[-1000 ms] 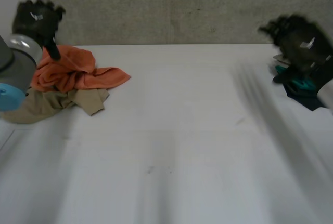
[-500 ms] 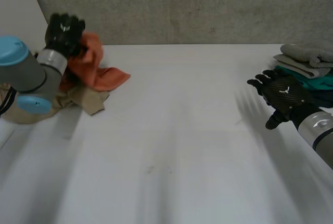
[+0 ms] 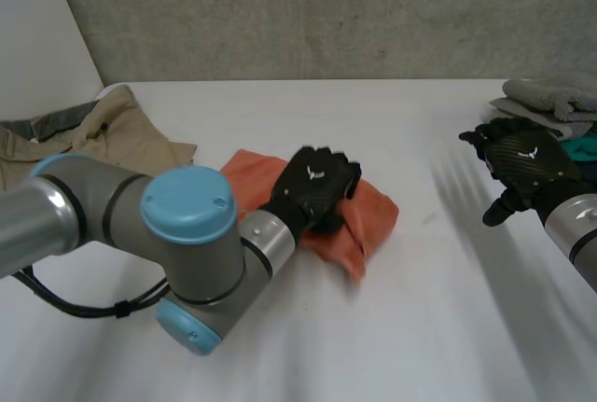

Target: Fold the laundry.

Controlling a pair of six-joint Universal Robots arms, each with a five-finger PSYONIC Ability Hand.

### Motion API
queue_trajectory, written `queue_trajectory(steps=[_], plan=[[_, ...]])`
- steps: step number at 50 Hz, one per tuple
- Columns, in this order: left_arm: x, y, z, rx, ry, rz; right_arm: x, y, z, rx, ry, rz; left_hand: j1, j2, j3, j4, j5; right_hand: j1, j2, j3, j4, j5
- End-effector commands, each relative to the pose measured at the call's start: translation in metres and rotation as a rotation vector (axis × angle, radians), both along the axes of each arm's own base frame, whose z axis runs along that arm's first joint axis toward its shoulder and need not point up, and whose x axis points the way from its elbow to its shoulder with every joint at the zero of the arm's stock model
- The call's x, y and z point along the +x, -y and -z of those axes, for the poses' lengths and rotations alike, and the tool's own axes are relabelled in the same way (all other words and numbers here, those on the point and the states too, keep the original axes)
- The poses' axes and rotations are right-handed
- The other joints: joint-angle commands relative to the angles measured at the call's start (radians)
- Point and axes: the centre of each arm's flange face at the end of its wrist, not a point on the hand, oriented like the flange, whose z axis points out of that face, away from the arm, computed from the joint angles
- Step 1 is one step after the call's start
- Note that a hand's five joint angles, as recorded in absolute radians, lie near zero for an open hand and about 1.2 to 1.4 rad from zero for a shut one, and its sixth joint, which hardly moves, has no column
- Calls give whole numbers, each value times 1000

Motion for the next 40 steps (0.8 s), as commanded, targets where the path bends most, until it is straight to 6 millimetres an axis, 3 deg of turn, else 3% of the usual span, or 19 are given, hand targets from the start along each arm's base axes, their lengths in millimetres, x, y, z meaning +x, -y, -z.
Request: queue_trajectory(steps=[1,4,9,15,21,30,36,40], plan=[[19,-4,-39,-12,-6,-93,3,-10,4,95,5,-8,-318,-359,-381,-376,-375,-53,-37,-33,-41,-50],[33,-7,-59,-34,-31,-121,12,-18,3,168,67,-16,-354,-395,-416,-412,-411,-53,-37,-33,-41,-50],[62,-2,-73,-44,-33,-190,24,-28,-2,279,179,-4,-348,-389,-411,-406,-405,-53,-37,-33,-41,-50],[80,-16,-51,14,24,-213,42,-36,2,364,213,-45,-330,-372,-393,-388,-388,-53,-37,-33,-41,-50],[90,-15,-31,61,72,-292,80,-48,13,399,206,-151,-327,-369,-390,-385,-385,13,29,33,25,16],[82,18,-14,44,45,-267,110,-54,37,396,207,-207,-330,-372,-393,-388,-388,119,135,139,131,122],[65,17,-1,64,42,-107,117,-51,48,362,187,-173,-316,-357,-378,-374,-373,145,161,165,157,148],[58,20,5,65,37,-75,118,-50,45,345,182,-163,-310,-351,-373,-368,-367,87,103,107,99,90]])
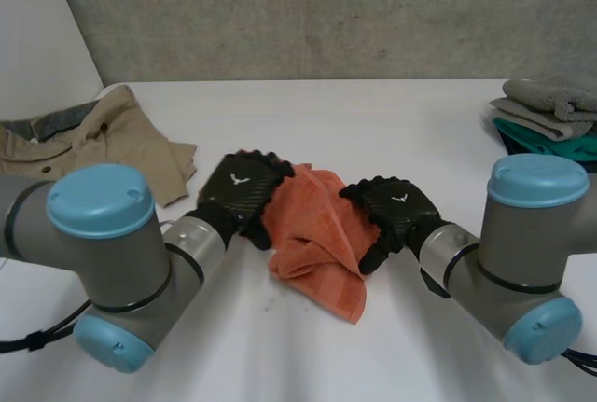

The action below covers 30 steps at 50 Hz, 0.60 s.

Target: Fold the laundry.

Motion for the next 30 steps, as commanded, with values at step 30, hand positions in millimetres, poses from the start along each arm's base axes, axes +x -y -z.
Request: queue_trajectory(steps=[30], plan=[[-47,47,36,-146,164,248,-19,3,3,60,-2,112,475,494,492,502,513,-120,-121,-127,-126,-135]])
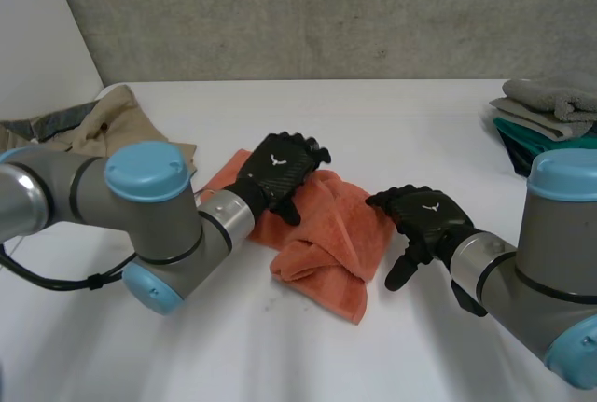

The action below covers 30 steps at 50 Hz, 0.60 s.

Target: Fold the laundry.

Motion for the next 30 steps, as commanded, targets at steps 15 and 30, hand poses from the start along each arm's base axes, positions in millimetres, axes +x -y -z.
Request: queue_trajectory(steps=[15,30], plan=[[-20,69,-92,-461,-104,-235,66,104,-52,-403,188,56,978,985,990,991,985,1165,1187,1188,1185,1173],[-8,-10,-175,-621,-314,-294,66,108,-184,-965,403,84,978,985,990,991,985,1165,1187,1188,1185,1173]])
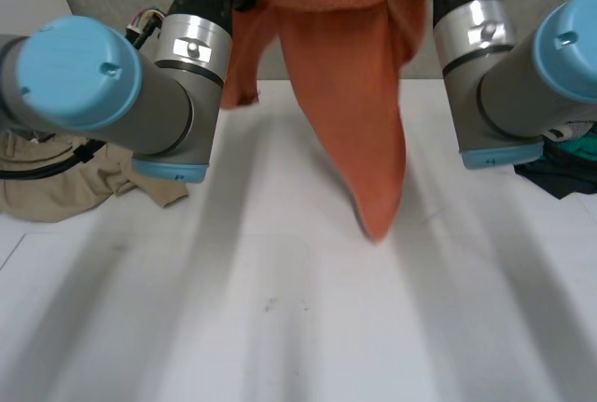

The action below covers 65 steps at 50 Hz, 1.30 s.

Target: Fold the laundry.

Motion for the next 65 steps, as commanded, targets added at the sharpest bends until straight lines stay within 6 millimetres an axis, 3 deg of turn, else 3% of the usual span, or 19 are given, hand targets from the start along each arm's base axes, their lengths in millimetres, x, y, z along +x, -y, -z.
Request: queue_trajectory(steps=[1,6,7,11,14,19,22,23,24,25,29,31,40,46,54,61,64,65], plan=[[-3,-57,36,139,93,65,-3,-3,19,90,-52,4,257,206,204,198,266,283,225,209,199,221],[5,-87,97,330,227,79,-5,-16,73,310,-208,-23,257,206,204,198,266,283,225,209,199,221],[10,-96,117,396,266,65,-6,-18,82,342,-237,-29,257,206,204,198,266,283,225,209,199,221],[20,-120,156,530,348,28,-9,-37,130,488,-384,-70,257,206,204,198,266,283,225,209,199,221],[28,-136,174,602,386,-16,-17,-51,164,574,-486,-65,257,206,204,198,266,283,225,209,199,221],[39,-151,182,687,401,-46,-30,-64,189,623,-590,-43,190,139,137,131,199,283,225,209,199,221],[45,-158,166,717,369,-28,-37,-68,198,644,-620,-41,-196,-248,-250,-256,-187,283,225,209,199,221],[47,-160,160,723,360,-20,-41,-72,204,663,-640,-38,-372,-423,-425,-431,-363,283,225,209,199,221],[50,-164,150,735,351,-5,-42,-74,207,671,-649,-41,-708,-759,-761,-767,-699,283,225,209,199,221],[51,-165,146,740,348,1,-43,-77,210,678,-658,-43,-825,-876,-878,-884,-816,283,225,209,199,221],[52,-167,131,744,353,57,-49,-88,212,683,-681,-42,-943,-995,-997,-1002,-934,283,225,209,199,221],[53,-162,124,735,350,79,-53,-94,211,688,-685,-49,-946,-997,-1000,-1005,-937,283,225,209,199,221],[74,-90,109,691,339,199,-53,-105,215,699,-702,-101,-850,-901,-903,-909,-841,283,225,209,199,221],[59,-65,139,735,404,319,-53,-105,215,699,-704,-102,-753,-804,-806,-812,-744,283,225,209,199,221],[40,-36,171,654,562,309,-52,-107,217,703,-708,-107,-729,-780,-783,-788,-720,283,225,209,199,221],[26,-28,196,655,638,325,-52,-109,218,706,-712,-108,-688,-739,-741,-747,-679,283,225,209,199,221],[21,-29,205,675,653,341,-52,-108,218,706,-710,-102,-585,-637,-639,-645,-577,283,225,209,199,221],[19,-30,208,682,658,347,-52,-107,217,705,-710,-100,-440,-491,-493,-499,-431,283,225,209,199,221]])
